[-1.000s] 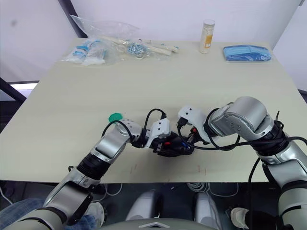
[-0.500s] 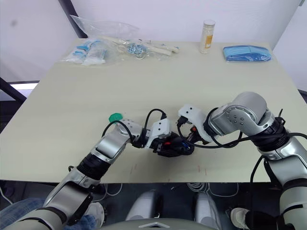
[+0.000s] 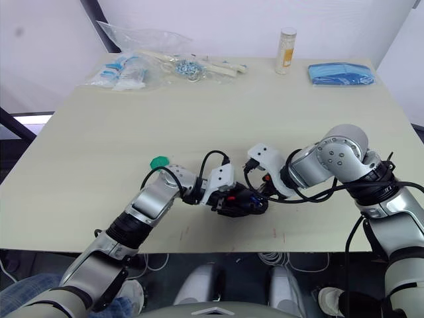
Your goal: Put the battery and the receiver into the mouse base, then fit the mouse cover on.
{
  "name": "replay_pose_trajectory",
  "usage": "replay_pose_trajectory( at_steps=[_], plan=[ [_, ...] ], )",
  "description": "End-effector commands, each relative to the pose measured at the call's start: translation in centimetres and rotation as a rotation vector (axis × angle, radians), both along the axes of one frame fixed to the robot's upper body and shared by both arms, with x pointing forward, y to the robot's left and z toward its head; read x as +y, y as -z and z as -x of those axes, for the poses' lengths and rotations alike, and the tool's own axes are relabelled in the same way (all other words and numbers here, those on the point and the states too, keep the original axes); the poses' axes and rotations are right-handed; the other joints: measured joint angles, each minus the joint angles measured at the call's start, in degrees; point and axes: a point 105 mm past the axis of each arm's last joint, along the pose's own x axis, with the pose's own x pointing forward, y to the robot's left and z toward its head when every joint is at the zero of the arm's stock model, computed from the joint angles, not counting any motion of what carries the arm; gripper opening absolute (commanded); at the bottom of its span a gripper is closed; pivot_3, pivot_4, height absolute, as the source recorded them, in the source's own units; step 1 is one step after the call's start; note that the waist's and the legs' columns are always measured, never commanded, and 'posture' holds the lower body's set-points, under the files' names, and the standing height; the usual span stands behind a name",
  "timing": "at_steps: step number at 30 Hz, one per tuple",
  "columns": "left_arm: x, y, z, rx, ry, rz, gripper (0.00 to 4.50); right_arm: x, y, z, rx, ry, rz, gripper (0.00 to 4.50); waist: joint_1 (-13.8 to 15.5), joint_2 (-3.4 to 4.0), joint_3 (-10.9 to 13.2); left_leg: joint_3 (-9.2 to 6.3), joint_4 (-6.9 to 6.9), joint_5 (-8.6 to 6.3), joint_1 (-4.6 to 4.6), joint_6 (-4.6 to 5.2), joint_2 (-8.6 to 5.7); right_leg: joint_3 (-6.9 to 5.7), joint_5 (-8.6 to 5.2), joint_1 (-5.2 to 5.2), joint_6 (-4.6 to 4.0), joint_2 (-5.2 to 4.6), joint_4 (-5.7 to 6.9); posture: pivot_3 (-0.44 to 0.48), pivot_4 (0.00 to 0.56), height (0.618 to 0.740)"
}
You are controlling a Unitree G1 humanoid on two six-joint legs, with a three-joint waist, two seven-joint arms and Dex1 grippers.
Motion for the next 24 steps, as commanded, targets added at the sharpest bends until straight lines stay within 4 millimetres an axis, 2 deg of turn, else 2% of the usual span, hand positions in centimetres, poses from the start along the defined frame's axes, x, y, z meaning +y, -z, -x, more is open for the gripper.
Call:
replay_pose_trajectory(
  at_steps=[1, 14, 17, 20, 24],
  plan=[
    [0.0, 1.2, 0.6, 0.045, 0.004, -0.033, 2.94, -0.3, 0.2, 0.3, 0.012, 0.003, 0.016, 0.00, 0.00, 0.01, 0.00, 0.00, 0.00, 0.00, 0.00, 0.00, 0.00, 0.00, 0.00, 0.00, 0.00, 0.00, 0.00, 0.000, 0.150, 0.740],
    [-0.1, 1.2, 0.5, 0.045, 0.005, -0.033, 2.94, -0.6, 0.4, 0.2, -0.011, 0.025, 0.050, 0.00, 0.02, 0.00, 0.00, 0.00, 0.00, 0.00, -0.03, 0.00, 0.00, 0.00, 0.00, 0.01, 0.00, 0.00, -0.06, 0.000, 0.150, 0.740],
    [-0.1, 1.2, 0.6, 0.046, 0.005, -0.033, 2.94, -0.5, 0.2, 0.1, -0.027, 0.018, 0.045, 0.93, -0.02, 0.00, 0.00, 0.00, 0.00, 0.00, -0.03, 0.00, 0.00, 0.00, 0.00, 0.01, 0.00, 0.00, -0.06, 0.000, 0.150, 0.740],
    [-0.1, 1.2, 0.6, 0.047, 0.005, -0.033, 2.94, -0.2, -0.4, -0.2, -0.050, 0.013, 0.034, 2.21, -0.03, 0.00, 0.00, -0.01, 0.00, 0.00, -0.03, 0.00, 0.00, -0.01, 0.00, 0.00, 0.00, 0.00, -0.06, 0.000, 0.150, 0.740],
    [-0.1, 1.2, 0.6, 0.046, 0.006, -0.034, 2.94, -0.4, -1.2, -0.5, -0.078, 0.012, 0.022, 2.21, -0.03, 0.01, 0.00, -0.01, -0.01, 0.00, -0.02, 0.01, 0.00, 0.00, 0.00, -0.01, 0.00, 0.00, -0.06, 0.000, 0.150, 0.740]
  ],
)
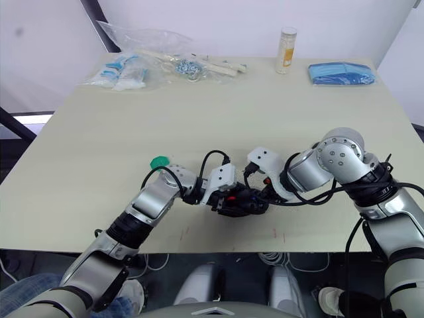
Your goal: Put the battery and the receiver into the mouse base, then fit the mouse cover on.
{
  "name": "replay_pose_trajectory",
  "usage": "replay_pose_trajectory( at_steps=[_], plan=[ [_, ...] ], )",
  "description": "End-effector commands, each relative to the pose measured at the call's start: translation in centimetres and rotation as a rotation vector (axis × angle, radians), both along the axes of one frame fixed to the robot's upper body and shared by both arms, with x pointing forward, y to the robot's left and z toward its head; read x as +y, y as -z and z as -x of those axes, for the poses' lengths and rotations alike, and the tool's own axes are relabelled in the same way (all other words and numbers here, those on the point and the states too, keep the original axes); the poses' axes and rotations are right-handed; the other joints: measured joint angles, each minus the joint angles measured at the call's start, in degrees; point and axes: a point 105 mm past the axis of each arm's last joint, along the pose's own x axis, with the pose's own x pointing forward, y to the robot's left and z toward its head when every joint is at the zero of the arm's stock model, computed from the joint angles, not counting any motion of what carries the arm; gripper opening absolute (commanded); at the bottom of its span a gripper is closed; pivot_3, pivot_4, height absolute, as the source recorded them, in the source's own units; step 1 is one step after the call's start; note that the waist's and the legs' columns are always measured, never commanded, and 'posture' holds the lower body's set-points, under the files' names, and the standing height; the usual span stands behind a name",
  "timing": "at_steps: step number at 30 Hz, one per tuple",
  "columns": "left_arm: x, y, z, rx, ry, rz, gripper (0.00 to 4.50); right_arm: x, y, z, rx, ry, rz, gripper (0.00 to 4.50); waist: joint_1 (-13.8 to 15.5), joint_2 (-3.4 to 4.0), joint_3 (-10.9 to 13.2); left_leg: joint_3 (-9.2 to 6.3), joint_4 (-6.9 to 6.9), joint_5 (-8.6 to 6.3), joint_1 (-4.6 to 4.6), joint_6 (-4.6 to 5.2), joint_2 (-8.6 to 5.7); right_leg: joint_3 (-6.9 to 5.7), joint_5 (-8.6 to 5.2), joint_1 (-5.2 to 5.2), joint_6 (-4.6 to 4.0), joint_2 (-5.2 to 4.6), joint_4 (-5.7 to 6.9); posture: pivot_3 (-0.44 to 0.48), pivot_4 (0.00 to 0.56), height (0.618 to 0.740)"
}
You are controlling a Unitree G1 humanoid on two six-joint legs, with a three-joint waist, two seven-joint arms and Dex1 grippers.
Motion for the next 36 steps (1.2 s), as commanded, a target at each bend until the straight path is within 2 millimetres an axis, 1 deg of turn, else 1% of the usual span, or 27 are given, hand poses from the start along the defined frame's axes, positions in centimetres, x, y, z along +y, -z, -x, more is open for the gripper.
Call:
replay_pose_trajectory(
  at_steps=[1, 6, 10, 14, 16, 18, 21, 25, 27, 28, 30, 31, 36],
  plan=[
    [-0.1, 1.2, 0.5, 0.037, 0.006, -0.032, 2.94, -0.3, -1.5, -0.4, -0.051, -0.006, -0.018, 2.21, 0.03, 0.00, 0.00, 0.00, 0.00, 0.00, -0.01, 0.00, 0.00, 0.00, 0.00, 0.00, 0.00, 0.00, 0.00, 0.000, 0.150, 0.740],
    [-0.1, 1.2, 0.6, 0.036, 0.008, -0.033, 2.94, -0.8, -2.6, 0.0, -0.085, -0.037, -0.039, 2.21, 0.03, 0.02, 0.01, 0.00, 0.00, 0.00, -0.02, 0.00, 0.00, 0.00, 0.00, -0.01, 0.00, 0.00, -0.04, 0.000, 0.150, 0.740],
    [0.0, 1.2, 0.5, 0.035, 0.006, -0.035, 2.94, -1.2, -4.3, 0.2, -0.128, -0.051, -0.126, 2.21, 0.07, 0.02, 0.02, -0.01, 0.00, 0.00, -0.03, 0.01, 0.00, 0.00, 0.00, -0.01, 0.00, 0.00, -0.05, 0.000, 0.150, 0.740],
    [0.1, 1.2, 0.6, 0.036, 0.007, -0.038, 2.94, -2.0, -5.1, 1.1, -0.152, -0.086, -0.175, 2.21, 0.05, 0.02, 0.02, -0.02, 0.00, -0.01, -0.06, 0.01, 0.00, -0.02, 0.00, -0.01, 0.00, 0.00, -0.11, 0.000, 0.150, 0.740],
    [0.1, 1.2, 0.5, 0.035, 0.006, -0.038, 2.94, -2.0, -5.7, 1.1, -0.202, -0.090, -0.237, 2.21, 0.02, 0.01, 0.02, 0.00, 0.00, -0.01, -0.05, 0.02, 0.00, 0.01, 0.00, -0.01, 0.01, 0.00, -0.11, 0.000, 0.150, 0.740],
    [0.1, 1.2, 0.5, 0.034, 0.005, -0.038, 2.94, -2.3, -5.8, 1.0, -0.224, -0.076, -0.303, 2.21, -0.03, 0.01, 0.01, -0.01, 0.00, -0.01, -0.04, 0.02, 0.01, -0.01, 0.00, 0.00, 0.01, 0.00, -0.11, 0.000, 0.150, 0.740],
    [0.1, 1.2, 0.5, 0.034, 0.006, -0.037, 2.94, -2.4, -6.0, 1.5, -0.276, -0.117, -0.399, 2.21, 0.11, 0.00, 0.02, 0.00, 0.00, -0.01, -0.05, 0.02, 0.01, -0.02, 0.00, 0.00, 0.02, 0.01, -0.11, 0.000, 0.150, 0.740],
    [0.0, 1.2, 0.5, 0.034, 0.006, -0.035, 2.94, -3.0, -5.9, 1.5, -0.371, -0.139, -0.508, 2.21, 0.09, -0.01, 0.02, 0.04, 0.01, -0.01, -0.04, 0.02, 0.00, 0.03, 0.00, 0.01, 0.04, 0.01, -0.12, 0.000, 0.150, 0.740],
    [0.0, 1.3, 0.5, 0.036, 0.004, -0.035, 2.94, -3.0, -5.8, 1.9, -0.407, -0.190, -0.546, 1.71, 0.08, -0.01, 0.02, 0.05, 0.02, -0.01, -0.02, 0.02, 0.00, 0.02, 0.00, 0.02, 0.05, 0.02, -0.12, 0.000, 0.150, 0.740],
    [0.0, 1.3, 0.6, 0.037, 0.004, -0.035, 2.94, -3.0, -5.7, 1.9, -0.420, -0.199, -0.562, 1.34, 0.07, -0.01, 0.02, 0.06, 0.02, -0.01, -0.02, 0.02, 0.00, 0.03, -0.01, 0.02, 0.06, 0.02, -0.12, 0.000, 0.150, 0.740],
    [0.1, 1.3, 0.6, 0.037, 0.004, -0.036, 2.94, -2.8, -5.7, 1.9, -0.446, -0.207, -0.593, 0.41, 0.06, -0.01, 0.02, 0.06, 0.02, -0.01, -0.01, 0.02, 0.00, 0.03, -0.01, 0.02, 0.06, 0.03, -0.12, 0.000, 0.150, 0.740],
    [0.1, 1.3, 0.6, 0.038, 0.004, -0.035, 2.94, -2.8, -5.6, 1.9, -0.455, -0.209, -0.604, 0.08, 0.06, -0.01, 0.02, 0.06, 0.02, -0.01, -0.01, 0.02, 0.00, 0.03, -0.01, 0.02, 0.06, 0.03, -0.12, 0.000, 0.150, 0.740],
    [0.1, 1.3, 0.6, 0.038, 0.000, -0.034, 2.94, -2.8, -4.4, 2.0, -0.492, -0.223, -0.621, 0.08, 0.14, -0.02, 0.03, 0.10, 0.02, -0.01, -0.01, 0.02, 0.00, 0.03, -0.01, 0.03, 0.05, 0.04, -0.13, 0.000, 0.150, 0.740]
  ],
)
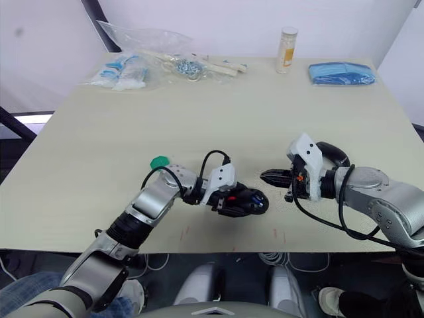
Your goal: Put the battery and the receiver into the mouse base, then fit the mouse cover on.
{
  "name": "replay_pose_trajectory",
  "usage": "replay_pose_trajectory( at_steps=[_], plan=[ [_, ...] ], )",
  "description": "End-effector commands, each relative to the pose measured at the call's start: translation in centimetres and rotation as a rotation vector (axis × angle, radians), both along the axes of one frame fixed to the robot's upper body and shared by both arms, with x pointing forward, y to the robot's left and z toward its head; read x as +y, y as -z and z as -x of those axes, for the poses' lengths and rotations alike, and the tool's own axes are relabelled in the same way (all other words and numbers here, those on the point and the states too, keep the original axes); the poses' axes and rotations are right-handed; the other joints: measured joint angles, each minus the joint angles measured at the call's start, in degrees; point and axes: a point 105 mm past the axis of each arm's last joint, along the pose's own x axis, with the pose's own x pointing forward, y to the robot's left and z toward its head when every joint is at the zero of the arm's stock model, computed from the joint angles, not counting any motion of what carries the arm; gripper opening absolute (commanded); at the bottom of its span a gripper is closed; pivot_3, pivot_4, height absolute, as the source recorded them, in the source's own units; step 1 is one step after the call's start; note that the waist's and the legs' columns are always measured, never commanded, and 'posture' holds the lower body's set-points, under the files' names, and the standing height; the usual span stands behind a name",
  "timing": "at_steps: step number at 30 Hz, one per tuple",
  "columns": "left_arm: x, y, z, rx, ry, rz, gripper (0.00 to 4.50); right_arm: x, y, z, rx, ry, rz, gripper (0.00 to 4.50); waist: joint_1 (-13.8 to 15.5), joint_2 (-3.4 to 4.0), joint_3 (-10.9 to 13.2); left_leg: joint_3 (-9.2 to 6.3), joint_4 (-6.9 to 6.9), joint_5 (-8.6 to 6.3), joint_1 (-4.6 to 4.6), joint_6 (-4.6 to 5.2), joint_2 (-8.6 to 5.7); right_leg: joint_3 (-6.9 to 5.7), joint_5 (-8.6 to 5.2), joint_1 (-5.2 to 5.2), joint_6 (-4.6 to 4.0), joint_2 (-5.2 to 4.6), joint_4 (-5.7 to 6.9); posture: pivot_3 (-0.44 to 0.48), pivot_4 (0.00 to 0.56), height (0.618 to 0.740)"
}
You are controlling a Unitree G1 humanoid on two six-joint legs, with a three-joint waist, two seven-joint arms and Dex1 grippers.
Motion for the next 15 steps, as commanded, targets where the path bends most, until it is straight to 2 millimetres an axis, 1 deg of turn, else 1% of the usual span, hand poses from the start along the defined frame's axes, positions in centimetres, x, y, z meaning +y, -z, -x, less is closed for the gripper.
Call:
replay_pose_trajectory(
  at_steps=[1, 9, 15],
  plan=[
    [0.2, 1.3, 0.5, 0.041, -0.003, -0.035, 2.94, 0.2, -0.5, 0.1, -0.078, -0.018, -0.018, 0.08, -0.03, 0.00, 0.00, 0.03, 0.00, 0.00, 0.01, 0.00, 0.00, 0.00, 0.00, 0.00, 0.00, 0.00, 0.01, 0.000, 0.150, 0.740],
    [0.3, 1.3, 0.5, 0.041, -0.009, -0.034, 2.94, 1.1, 3.4, -0.2, -0.131, -0.003, -0.009, 0.08, -0.04, -0.02, -0.02, 0.15, 0.01, 0.00, 0.04, 0.00, 0.00, 0.00, 0.00, 0.03, 0.00, 0.03, 0.03, 0.000, 0.150, 0.740],
    [0.4, 1.4, 0.5, 0.039, -0.009, -0.039, 2.94, 1.5, 4.8, 0.2, -0.142, -0.006, -0.002, 0.08, -0.06, -0.03, -0.02, 0.16, 0.01, 0.00, 0.06, -0.01, 0.00, 0.00, 0.00, 0.03, 0.00, 0.04, 0.05, 0.000, 0.150, 0.740]
  ],
)
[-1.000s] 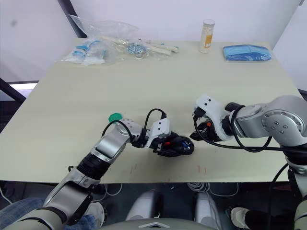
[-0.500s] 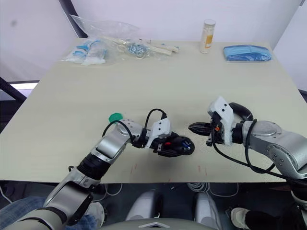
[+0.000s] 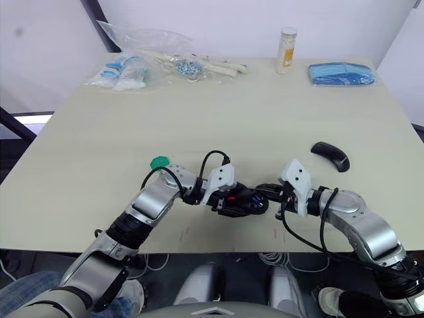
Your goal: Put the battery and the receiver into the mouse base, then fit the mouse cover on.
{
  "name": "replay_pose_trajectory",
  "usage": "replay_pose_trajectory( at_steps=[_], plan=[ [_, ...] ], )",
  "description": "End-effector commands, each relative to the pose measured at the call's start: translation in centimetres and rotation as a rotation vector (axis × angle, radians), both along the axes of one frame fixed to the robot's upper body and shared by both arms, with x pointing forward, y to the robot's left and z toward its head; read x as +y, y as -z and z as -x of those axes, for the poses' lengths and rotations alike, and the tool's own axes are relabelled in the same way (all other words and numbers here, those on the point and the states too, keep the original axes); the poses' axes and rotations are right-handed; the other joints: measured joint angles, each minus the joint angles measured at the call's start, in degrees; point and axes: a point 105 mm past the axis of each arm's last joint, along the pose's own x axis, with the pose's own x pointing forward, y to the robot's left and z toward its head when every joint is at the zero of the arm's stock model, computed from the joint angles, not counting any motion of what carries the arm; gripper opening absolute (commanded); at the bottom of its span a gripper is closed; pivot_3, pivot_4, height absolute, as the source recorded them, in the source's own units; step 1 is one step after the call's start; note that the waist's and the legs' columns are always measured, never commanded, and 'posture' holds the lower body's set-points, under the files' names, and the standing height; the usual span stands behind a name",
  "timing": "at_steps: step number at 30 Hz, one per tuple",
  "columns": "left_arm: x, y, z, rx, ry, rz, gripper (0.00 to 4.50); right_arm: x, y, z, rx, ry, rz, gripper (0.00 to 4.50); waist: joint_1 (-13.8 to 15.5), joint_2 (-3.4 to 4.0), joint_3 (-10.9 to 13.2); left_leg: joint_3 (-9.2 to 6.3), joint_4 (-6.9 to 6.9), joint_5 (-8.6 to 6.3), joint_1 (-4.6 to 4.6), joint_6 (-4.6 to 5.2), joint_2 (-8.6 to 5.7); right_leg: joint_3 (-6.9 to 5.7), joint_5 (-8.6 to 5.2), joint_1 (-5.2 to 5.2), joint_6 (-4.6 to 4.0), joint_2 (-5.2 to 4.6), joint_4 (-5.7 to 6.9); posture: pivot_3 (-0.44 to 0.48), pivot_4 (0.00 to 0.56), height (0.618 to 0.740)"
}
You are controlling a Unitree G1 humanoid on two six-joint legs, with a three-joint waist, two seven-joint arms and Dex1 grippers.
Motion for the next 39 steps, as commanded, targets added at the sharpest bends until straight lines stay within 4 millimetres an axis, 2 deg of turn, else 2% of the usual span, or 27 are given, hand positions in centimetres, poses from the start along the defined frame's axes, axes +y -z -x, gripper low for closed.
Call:
replay_pose_trajectory(
  at_steps=[1, 13, 19, 24, 27, 33, 35, 39],
  plan=[
    [0.3, 1.3, 0.4, 0.038, -0.006, -0.037, 2.94, 0.3, -0.1, 0.1, -0.048, -0.015, -0.001, 0.08, 0.00, 0.00, 0.00, 0.01, 0.00, 0.00, 0.00, 0.00, 0.00, 0.00, 0.00, 0.00, 0.00, 0.00, 0.00, 0.000, 0.150, 0.740],
    [0.2, 1.3, 0.5, 0.039, -0.005, -0.036, 2.94, -1.0, 2.8, -0.5, 0.019, 0.033, 0.068, 0.08, -0.02, -0.01, -0.02, 0.05, 0.00, 0.00, 0.04, 0.00, 0.00, 0.00, 0.00, 0.03, -0.01, 0.02, 0.03, 0.000, 0.150, 0.740],
    [0.1, 1.4, 0.5, 0.041, -0.005, -0.034, 2.94, -1.0, 4.7, 0.1, 0.079, -0.005, 0.150, 0.08, -0.01, -0.03, -0.06, 0.05, 0.00, 0.00, 0.12, 0.00, 0.00, 0.00, 0.00, 0.13, -0.01, 0.02, 0.02, 0.000, 0.150, 0.740],
    [0.1, 1.4, 0.5, 0.041, -0.002, -0.035, 2.94, -1.1, 5.1, 0.3, 0.044, -0.047, 0.205, 0.08, -0.01, -0.09, -0.18, 0.03, 0.01, 0.00, 0.16, 0.00, 0.00, -0.02, 0.00, 0.16, -0.01, 0.02, 0.03, 0.000, 0.150, 0.740],
    [0.0, 1.3, 0.4, 0.040, -0.001, -0.035, 2.94, -1.3, 4.3, -0.2, -0.018, -0.037, 0.172, 0.08, 0.04, -0.10, -0.20, 0.03, 0.01, 0.00, 0.16, 0.00, 0.00, -0.02, -0.01, 0.17, -0.01, 0.02, 0.02, 0.000, 0.150, 0.740],
    [0.1, 1.3, 0.4, 0.029, -0.001, -0.035, 2.94, -2.3, 0.9, -0.8, -0.123, 0.019, 0.060, 0.08, 0.22, -0.07, -0.17, 0.04, 0.02, 0.00, 0.15, -0.01, -0.01, -0.01, 0.00, 0.18, 0.00, 0.02, 0.03, 0.000, 0.150, 0.740],
    [0.1, 1.3, 0.4, 0.027, 0.000, -0.037, 2.94, -2.5, -0.3, -0.6, -0.176, 0.020, 0.001, 0.08, 0.17, -0.05, -0.17, 0.06, 0.02, 0.00, 0.13, -0.01, -0.01, 0.00, 0.00, 0.16, 0.00, 0.02, 0.03, 0.000, 0.150, 0.740],
    [0.1, 1.4, 0.4, 0.027, 0.003, -0.034, 2.94, -4.3, -1.3, 1.2, -0.156, 0.002, -0.075, 0.08, 0.26, -0.04, -0.16, 0.05, 0.03, 0.00, 0.14, -0.01, -0.01, 0.00, 0.00, 0.17, 0.00, 0.02, 0.05, 0.000, 0.150, 0.740]
  ],
)
